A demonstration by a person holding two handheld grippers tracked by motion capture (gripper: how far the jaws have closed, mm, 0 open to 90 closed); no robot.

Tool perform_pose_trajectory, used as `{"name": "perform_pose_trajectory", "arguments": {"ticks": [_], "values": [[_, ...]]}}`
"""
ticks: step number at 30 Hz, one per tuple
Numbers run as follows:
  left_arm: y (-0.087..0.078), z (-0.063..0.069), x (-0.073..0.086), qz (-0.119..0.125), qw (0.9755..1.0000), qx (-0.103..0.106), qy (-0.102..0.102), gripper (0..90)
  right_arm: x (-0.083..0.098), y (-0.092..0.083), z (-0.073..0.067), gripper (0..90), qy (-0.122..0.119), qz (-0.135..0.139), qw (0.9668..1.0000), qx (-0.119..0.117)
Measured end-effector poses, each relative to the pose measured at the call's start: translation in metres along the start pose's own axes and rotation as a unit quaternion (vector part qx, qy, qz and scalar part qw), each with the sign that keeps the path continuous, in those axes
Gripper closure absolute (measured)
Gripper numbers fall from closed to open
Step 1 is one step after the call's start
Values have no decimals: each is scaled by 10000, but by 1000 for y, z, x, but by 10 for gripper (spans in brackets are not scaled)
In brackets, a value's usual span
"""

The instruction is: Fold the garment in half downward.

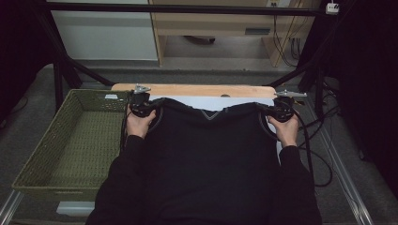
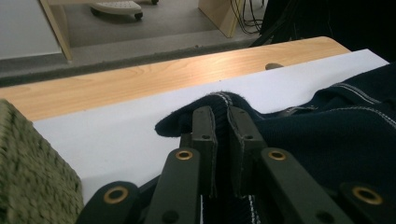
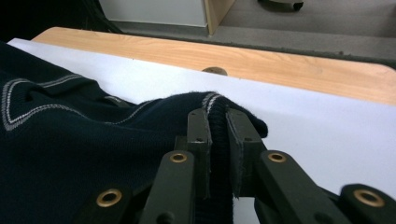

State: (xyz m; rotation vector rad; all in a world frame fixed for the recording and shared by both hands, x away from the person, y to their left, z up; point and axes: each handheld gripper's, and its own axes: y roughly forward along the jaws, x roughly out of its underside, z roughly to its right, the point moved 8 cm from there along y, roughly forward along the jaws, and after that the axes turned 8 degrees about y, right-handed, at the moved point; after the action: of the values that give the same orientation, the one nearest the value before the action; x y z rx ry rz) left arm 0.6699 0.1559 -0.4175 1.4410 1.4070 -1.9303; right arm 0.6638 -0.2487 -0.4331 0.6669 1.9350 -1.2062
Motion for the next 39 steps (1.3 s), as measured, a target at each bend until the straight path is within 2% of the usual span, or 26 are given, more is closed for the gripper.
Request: {"name": "perform_pose_trajectory", "arguments": {"ticks": [6, 12, 22, 27, 34, 39], "values": [[-12, 6, -2, 113, 9999, 114, -42, 818, -9, -12, -5, 814, -113, 158, 9998, -62], [-30, 18, 9, 113, 9996, 256, -36, 818, 1, -27, -13, 812, -282, 63, 9996, -61], [-72, 41, 18, 298, 9986, 440, -12, 818, 11, -65, -33, 811, -430, 242, 9983, -309], [-93, 52, 24, 309, 9982, 519, 11, 817, 22, -86, -43, 811, -448, 311, 9976, -423], [-118, 71, 39, 198, 9980, 594, 104, 817, 49, -115, -51, 811, -456, 340, 9966, -600], [-130, 75, 47, 158, 9976, 660, 109, 817, 62, -129, -55, 811, -441, 439, 9958, -676]]}}
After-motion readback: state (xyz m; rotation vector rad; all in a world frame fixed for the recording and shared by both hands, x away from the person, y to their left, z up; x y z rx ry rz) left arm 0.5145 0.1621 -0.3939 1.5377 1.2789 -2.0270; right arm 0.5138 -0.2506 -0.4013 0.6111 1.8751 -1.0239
